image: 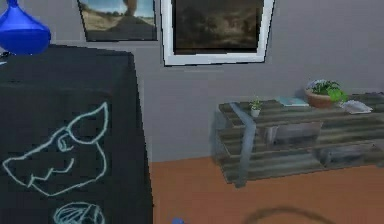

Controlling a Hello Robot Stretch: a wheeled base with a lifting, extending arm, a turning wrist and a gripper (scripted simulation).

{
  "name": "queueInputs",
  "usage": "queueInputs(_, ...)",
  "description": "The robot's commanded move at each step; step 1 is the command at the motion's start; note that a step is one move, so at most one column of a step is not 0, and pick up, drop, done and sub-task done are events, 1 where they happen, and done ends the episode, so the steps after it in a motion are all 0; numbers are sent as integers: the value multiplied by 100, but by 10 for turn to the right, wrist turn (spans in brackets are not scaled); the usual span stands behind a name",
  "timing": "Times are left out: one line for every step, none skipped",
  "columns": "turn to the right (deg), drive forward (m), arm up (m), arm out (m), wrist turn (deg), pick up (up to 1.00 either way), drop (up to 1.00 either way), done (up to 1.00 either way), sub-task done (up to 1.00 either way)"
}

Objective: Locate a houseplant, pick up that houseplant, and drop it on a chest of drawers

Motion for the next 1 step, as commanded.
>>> queueInputs(0, 15, 0, 0, 0, 0, 0, 0, 0)
